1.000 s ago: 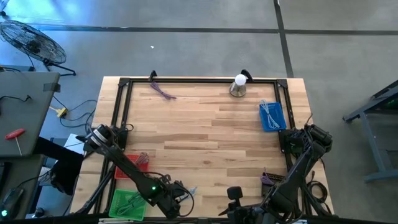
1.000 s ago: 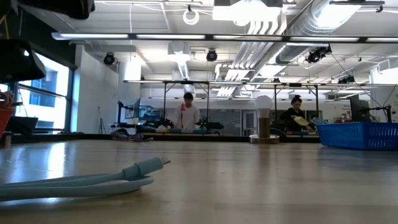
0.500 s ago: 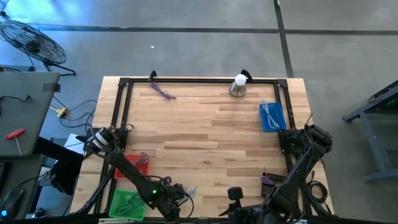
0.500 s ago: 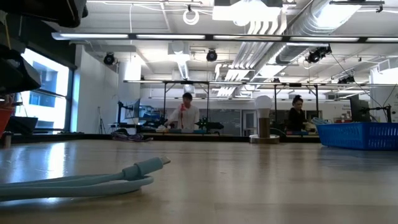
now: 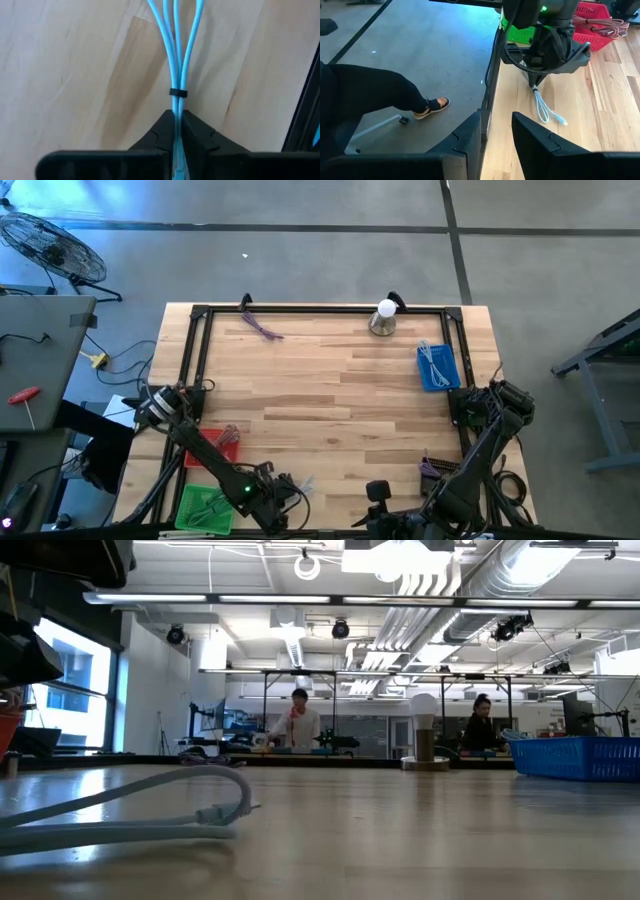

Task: Pick & Place USB Port
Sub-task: Put the light blue charger cable into the blue bin

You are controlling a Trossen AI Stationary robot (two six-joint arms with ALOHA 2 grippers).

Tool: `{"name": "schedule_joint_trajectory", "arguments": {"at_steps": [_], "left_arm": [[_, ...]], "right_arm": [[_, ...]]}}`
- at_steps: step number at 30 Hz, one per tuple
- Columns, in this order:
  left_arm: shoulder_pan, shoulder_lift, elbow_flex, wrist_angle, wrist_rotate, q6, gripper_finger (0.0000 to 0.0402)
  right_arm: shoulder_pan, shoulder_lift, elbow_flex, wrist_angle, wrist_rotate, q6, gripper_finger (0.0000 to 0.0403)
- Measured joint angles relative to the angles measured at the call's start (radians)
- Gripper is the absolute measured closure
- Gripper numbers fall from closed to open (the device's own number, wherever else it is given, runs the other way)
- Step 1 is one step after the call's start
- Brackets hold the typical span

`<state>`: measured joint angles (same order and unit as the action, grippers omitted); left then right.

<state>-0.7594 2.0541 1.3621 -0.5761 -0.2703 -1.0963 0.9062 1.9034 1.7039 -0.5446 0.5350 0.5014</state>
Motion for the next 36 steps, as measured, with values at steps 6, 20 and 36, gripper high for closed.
{"name": "schedule_joint_trajectory", "arguments": {"at_steps": [6,20,36], "left_arm": [[-0.028,0.007,0.042,0.015,-0.175,0.059,0.0393],[-0.186,0.000,0.463,0.118,-0.777,0.628,0.0400],[-0.211,0.035,0.468,0.466,-0.752,0.939,0.0400]], "right_arm": [[0.000,0.000,0.000,0.003,0.000,-0.008,0.0300],[-0.024,0.000,0.000,0.103,-0.097,-0.068,0.0300],[-0.030,0.014,0.000,0.356,-0.040,-0.342,0.0298]]}}
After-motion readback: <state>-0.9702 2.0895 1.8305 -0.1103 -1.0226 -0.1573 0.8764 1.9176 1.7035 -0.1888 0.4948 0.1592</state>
